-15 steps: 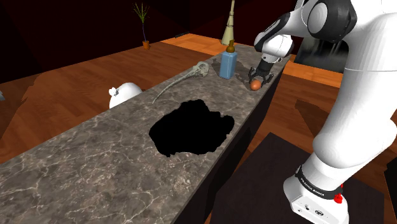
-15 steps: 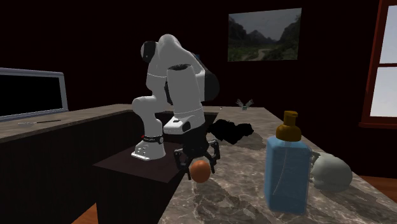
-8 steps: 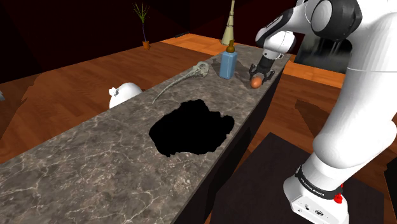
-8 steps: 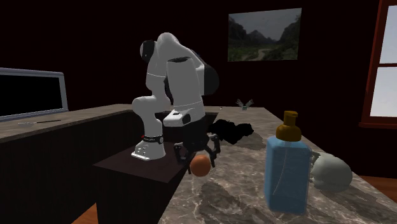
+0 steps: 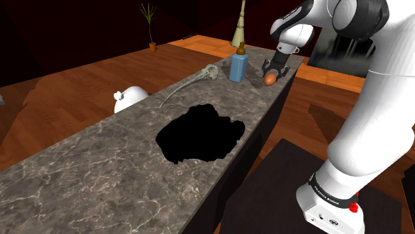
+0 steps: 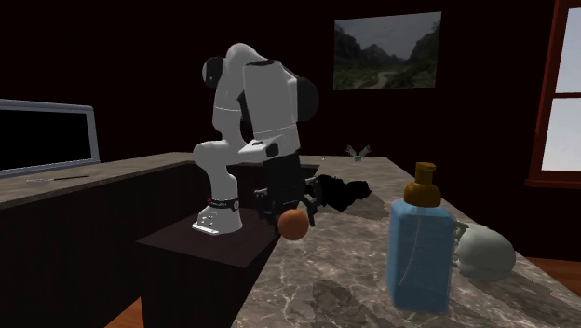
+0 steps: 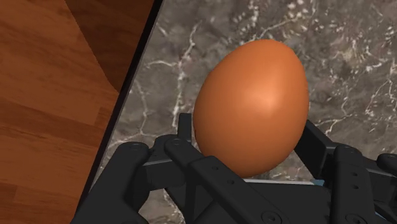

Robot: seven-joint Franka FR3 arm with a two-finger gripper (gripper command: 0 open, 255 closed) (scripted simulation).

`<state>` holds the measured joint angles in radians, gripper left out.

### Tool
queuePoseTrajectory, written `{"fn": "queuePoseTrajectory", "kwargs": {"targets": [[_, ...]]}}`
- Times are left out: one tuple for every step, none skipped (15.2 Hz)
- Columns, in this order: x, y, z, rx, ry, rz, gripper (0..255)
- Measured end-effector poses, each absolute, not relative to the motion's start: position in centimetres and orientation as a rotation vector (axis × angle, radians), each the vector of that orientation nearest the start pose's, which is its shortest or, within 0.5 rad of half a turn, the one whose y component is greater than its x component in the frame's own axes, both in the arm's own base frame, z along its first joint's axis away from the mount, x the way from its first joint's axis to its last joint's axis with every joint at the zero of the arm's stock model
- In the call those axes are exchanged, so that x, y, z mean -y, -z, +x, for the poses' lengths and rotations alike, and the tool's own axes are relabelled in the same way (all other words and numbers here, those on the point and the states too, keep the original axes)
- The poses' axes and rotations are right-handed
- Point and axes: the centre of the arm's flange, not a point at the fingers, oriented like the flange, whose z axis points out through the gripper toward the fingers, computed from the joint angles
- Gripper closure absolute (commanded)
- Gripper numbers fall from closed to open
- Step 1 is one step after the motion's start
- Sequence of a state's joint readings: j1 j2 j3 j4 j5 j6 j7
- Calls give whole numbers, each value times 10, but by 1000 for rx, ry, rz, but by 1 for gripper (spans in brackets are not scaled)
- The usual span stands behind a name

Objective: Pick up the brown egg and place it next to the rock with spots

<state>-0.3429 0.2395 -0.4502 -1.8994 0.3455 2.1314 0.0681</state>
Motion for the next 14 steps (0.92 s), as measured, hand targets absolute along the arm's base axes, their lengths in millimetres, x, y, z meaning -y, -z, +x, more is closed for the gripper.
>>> {"fn": "queuePoseTrajectory", "kwargs": {"targets": [[415,-396,447,-1463,133,-2583,255],[416,-401,448,-1463,134,-2583,255],[416,-405,448,-1463,133,-2583,255],[415,-411,448,-1463,133,-2583,255],[415,-417,448,-1463,133,-2583,255],[415,-422,447,-1463,134,-2583,255],[415,-427,447,-1463,134,-2583,255],[415,-432,447,-1463,134,-2583,255],[415,-436,448,-1463,134,-2583,255],[414,-442,449,-1463,134,-2583,255],[414,-448,448,-1463,133,-2583,255],[415,-452,448,-1463,134,-2583,255],[415,-457,449,-1463,133,-2583,255],[414,-463,449,-1463,133,-2583,255]]}}
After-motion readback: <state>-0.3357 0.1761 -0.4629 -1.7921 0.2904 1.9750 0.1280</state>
